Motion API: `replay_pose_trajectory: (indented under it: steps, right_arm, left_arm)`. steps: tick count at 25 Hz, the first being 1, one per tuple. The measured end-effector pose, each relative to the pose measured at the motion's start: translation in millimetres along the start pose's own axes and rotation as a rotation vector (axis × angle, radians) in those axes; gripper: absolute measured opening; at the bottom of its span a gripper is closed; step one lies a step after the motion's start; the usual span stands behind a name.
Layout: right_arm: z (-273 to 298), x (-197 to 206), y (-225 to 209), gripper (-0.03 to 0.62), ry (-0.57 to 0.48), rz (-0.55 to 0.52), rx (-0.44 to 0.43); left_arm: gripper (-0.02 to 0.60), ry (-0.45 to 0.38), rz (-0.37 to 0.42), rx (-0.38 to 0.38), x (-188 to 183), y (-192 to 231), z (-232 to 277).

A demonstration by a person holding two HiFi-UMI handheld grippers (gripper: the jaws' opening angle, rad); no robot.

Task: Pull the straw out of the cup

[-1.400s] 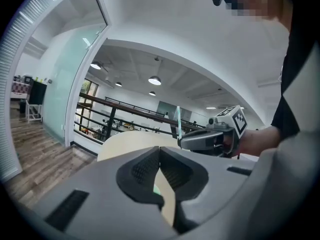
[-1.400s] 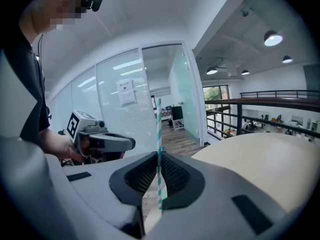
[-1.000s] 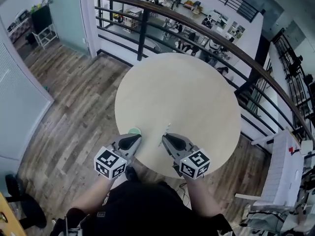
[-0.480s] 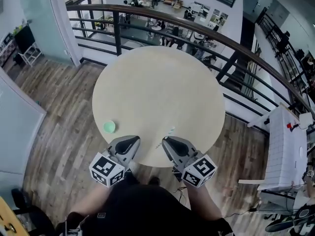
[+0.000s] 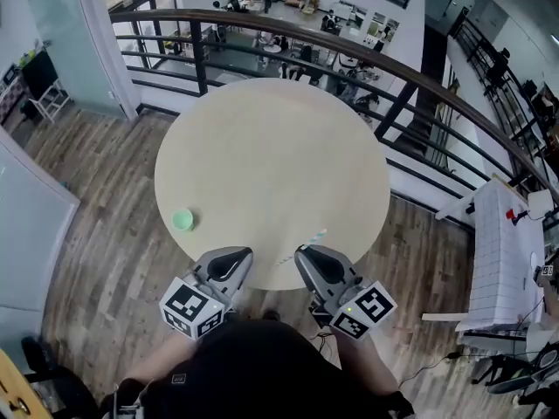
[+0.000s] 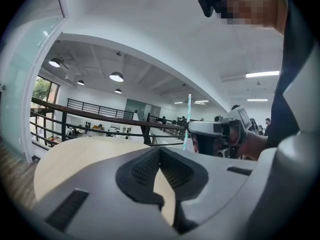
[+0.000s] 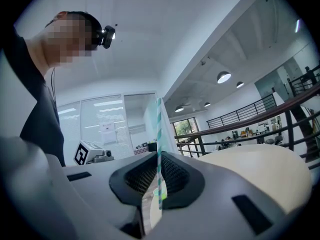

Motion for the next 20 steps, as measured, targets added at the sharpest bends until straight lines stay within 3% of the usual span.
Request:
replay_pose_trajectory:
  steps: [7, 20]
  right_arm:
    - [12, -8, 9, 0.04, -0.033, -0.02, 0.011]
    - [26, -10, 20, 0.038, -0.019, -0.045, 0.018]
  left_arm:
    - [0.008, -0.04, 0.067, -0.013, -18, 16, -20]
    - [0.008, -0.072, 0.063, -0.033, -18, 35, -38]
Point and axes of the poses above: the fingertips, and each gripper's own axes: z forward along the fingers, y to its left, x out of its underside, the point moved 6 cm from there along -z, backward along the fingers, and after that the axes turned 13 degrees about y, right-handed, at the moved point
